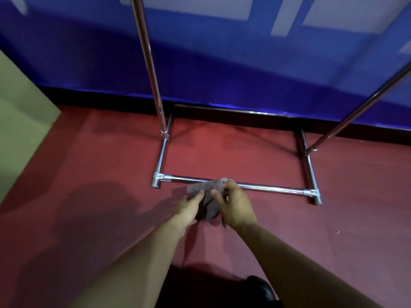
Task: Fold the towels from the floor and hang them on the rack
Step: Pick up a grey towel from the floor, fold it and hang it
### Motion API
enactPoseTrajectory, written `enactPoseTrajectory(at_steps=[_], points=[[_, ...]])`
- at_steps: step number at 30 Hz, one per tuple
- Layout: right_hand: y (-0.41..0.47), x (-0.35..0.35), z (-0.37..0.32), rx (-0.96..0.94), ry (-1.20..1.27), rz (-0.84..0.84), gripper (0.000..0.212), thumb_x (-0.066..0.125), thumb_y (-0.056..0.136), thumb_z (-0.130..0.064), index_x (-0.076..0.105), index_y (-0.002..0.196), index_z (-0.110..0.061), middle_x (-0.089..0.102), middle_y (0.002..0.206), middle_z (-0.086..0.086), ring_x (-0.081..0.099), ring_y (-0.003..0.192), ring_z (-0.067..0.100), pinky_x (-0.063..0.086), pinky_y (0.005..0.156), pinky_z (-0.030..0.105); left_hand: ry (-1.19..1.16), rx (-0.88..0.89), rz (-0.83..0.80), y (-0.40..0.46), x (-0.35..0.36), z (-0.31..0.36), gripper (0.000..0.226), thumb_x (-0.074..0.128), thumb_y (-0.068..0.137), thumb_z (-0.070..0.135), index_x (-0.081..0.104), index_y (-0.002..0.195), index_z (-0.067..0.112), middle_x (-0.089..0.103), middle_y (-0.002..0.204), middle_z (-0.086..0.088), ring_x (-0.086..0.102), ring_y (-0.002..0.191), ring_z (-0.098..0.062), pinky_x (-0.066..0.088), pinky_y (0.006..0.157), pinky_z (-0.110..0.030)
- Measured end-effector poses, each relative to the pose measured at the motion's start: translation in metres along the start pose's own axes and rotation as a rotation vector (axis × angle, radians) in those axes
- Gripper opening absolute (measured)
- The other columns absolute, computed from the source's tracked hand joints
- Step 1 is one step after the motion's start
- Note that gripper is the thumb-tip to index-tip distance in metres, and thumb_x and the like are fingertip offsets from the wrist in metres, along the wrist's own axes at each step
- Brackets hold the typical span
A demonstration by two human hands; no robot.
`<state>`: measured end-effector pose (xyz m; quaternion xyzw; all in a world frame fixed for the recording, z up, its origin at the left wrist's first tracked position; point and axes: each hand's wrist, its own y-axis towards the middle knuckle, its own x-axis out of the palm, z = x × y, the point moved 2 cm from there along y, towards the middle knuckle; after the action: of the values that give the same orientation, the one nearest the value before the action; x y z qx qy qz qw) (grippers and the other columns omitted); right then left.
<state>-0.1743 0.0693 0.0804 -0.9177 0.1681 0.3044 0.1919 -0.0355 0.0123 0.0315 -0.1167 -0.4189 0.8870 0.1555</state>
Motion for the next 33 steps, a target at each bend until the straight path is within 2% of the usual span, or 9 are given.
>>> enactPoseTrajectory(at_steps=[5, 9, 12, 17, 21, 25, 27, 30, 33], points=[[-0.022, -0.059, -0.083, -0.102, 0.190, 0.107, 0.013, 0.065, 0.093, -0.036, 0.060, 0.091, -0.024, 0.070, 0.086, -0.007, 0.067, 0.078, 0.006, 0.052, 0.076, 0.035, -0.024, 0.209, -0.149, -0.078, -0.024, 0.087, 0.043, 0.069, 0.086, 0.055, 0.070, 0.116, 0.026, 0.073, 0.115, 0.013, 0.061, 0.110, -0.005, 0.042, 0.089, -0.031], [-0.053, -0.099, -0.154, -0.198, 0.342, 0.187, 0.011, 0.065, 0.093, -0.037, 0.061, 0.093, -0.027, 0.074, 0.080, -0.006, 0.070, 0.077, 0.006, 0.054, 0.075, 0.031, -0.128, 0.355, -0.278, -0.146, -0.040, 0.137, 0.052, 0.075, 0.081, 0.052, 0.071, 0.117, 0.016, 0.075, 0.115, -0.008, 0.066, 0.105, -0.020, 0.040, 0.097, -0.041], [-0.081, -0.120, -0.196, -0.278, 0.396, 0.219, 0.012, 0.067, 0.093, -0.036, 0.061, 0.090, -0.026, 0.072, 0.078, -0.007, 0.066, 0.070, 0.007, 0.053, 0.071, 0.032, -0.201, 0.369, -0.395, -0.203, -0.041, 0.158, 0.050, 0.065, 0.085, 0.054, 0.073, 0.119, 0.018, 0.076, 0.103, -0.007, 0.069, 0.096, -0.021, 0.048, 0.088, -0.037], [-0.134, -0.150, -0.248, -0.393, 0.408, 0.205, 0.012, 0.064, 0.096, -0.034, 0.068, 0.096, -0.023, 0.074, 0.090, -0.006, 0.070, 0.085, 0.005, 0.055, 0.082, 0.031, -0.540, 0.294, -0.578, -0.284, -0.035, 0.160, 0.063, 0.058, 0.090, 0.062, 0.070, 0.128, 0.013, 0.065, 0.134, -0.016, 0.060, 0.127, -0.032, 0.042, 0.113, -0.046], [-0.172, -0.161, -0.277, -0.446, 0.305, 0.153, 0.032, 0.050, 0.100, -0.044, 0.074, 0.100, -0.023, 0.077, 0.097, -0.009, 0.070, 0.095, 0.002, 0.055, 0.091, 0.037, -0.742, 0.322, -0.654, -0.341, -0.033, 0.159, 0.073, 0.049, 0.087, 0.074, 0.070, 0.128, 0.017, 0.065, 0.135, -0.014, 0.064, 0.122, -0.033, 0.042, 0.111, -0.045], [-0.202, -0.183, -0.291, -0.586, 0.087, 0.521, 0.018, 0.054, 0.099, -0.034, 0.071, 0.097, -0.027, 0.071, 0.097, -0.012, 0.063, 0.095, 0.009, 0.050, 0.089, 0.040, -0.841, 0.322, -0.668, -0.367, -0.035, 0.156, 0.091, 0.046, 0.081, 0.083, 0.061, 0.138, 0.014, 0.061, 0.139, -0.019, 0.060, 0.126, -0.037, 0.042, 0.111, -0.048], [-0.210, -0.194, -0.286, -0.485, 0.075, 0.616, 0.019, 0.058, 0.097, -0.039, 0.066, 0.112, -0.030, 0.065, 0.114, -0.011, 0.058, 0.111, 0.015, 0.043, 0.100, 0.043, -0.852, 0.325, -0.654, -0.372, -0.037, 0.156, 0.096, 0.044, 0.080, 0.086, 0.063, 0.136, 0.010, 0.062, 0.136, -0.022, 0.064, 0.120, -0.039, 0.048, 0.102, -0.049], [-0.199, -0.198, -0.263, -0.257, 0.048, 0.487, 0.056, 0.060, 0.090, -0.058, 0.051, 0.137, -0.029, 0.051, 0.138, -0.004, 0.048, 0.129, 0.021, 0.038, 0.108, 0.044, -0.810, 0.352, -0.621, -0.370, -0.042, 0.157, 0.103, 0.040, 0.078, 0.090, 0.064, 0.134, 0.008, 0.061, 0.136, -0.024, 0.062, 0.122, -0.042, 0.043, 0.107, -0.053], [-0.190, -0.194, -0.243, -0.195, 0.253, 0.304, 0.063, 0.066, 0.085, -0.062, 0.052, 0.135, -0.025, 0.061, 0.130, -0.006, 0.060, 0.118, 0.014, 0.047, 0.097, 0.031, -0.770, 0.379, -0.603, -0.360, -0.046, 0.158, 0.106, 0.036, 0.077, 0.091, 0.063, 0.135, 0.007, 0.061, 0.135, -0.027, 0.062, 0.121, -0.044, 0.043, 0.108, -0.052]])
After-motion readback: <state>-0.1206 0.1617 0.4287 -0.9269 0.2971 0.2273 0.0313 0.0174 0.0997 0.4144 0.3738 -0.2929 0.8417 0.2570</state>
